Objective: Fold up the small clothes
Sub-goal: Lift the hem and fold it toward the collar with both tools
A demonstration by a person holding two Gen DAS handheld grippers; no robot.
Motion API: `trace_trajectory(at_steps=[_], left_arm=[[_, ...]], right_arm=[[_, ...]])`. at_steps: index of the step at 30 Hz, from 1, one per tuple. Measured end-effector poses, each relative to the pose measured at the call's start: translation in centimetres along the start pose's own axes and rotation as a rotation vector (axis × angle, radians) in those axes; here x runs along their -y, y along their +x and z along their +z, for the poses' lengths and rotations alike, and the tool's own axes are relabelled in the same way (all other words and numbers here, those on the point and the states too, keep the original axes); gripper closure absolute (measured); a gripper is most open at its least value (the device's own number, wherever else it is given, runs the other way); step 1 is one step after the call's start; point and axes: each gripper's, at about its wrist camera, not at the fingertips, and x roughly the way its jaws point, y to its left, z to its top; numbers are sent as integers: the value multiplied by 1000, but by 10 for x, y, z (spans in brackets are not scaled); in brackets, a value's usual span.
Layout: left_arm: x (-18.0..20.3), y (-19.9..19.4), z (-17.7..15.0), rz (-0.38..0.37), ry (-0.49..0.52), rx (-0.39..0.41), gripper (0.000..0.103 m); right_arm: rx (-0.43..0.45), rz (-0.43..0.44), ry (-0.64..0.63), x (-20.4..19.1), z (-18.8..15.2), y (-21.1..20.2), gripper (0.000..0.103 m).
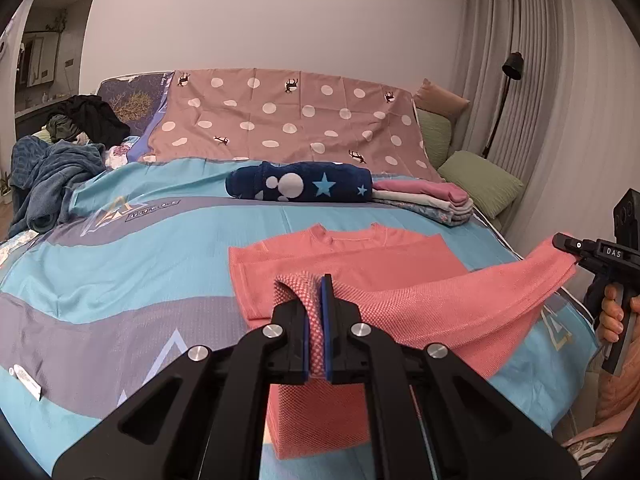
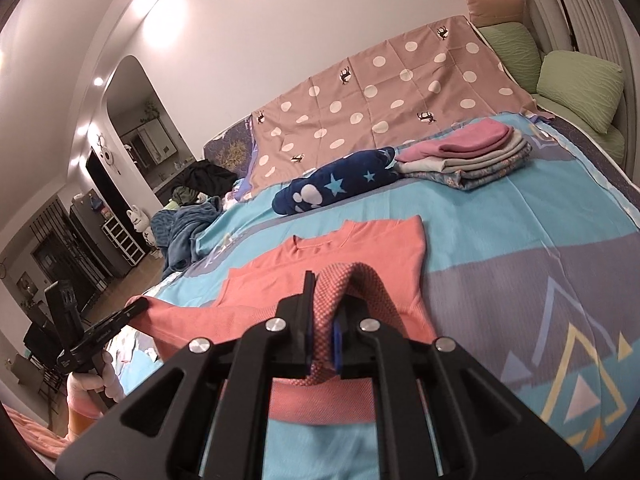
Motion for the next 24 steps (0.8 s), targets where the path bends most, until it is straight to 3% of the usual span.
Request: trace_trajectory(at_steps=[7, 24], left_arm=[[-5, 23, 22, 9, -5, 7, 99], [-3, 98, 58, 123, 94, -20, 98]], right_arm=[[-4, -14, 18, 12, 19, 28, 96], [-40, -46, -7, 32, 58, 105, 95]])
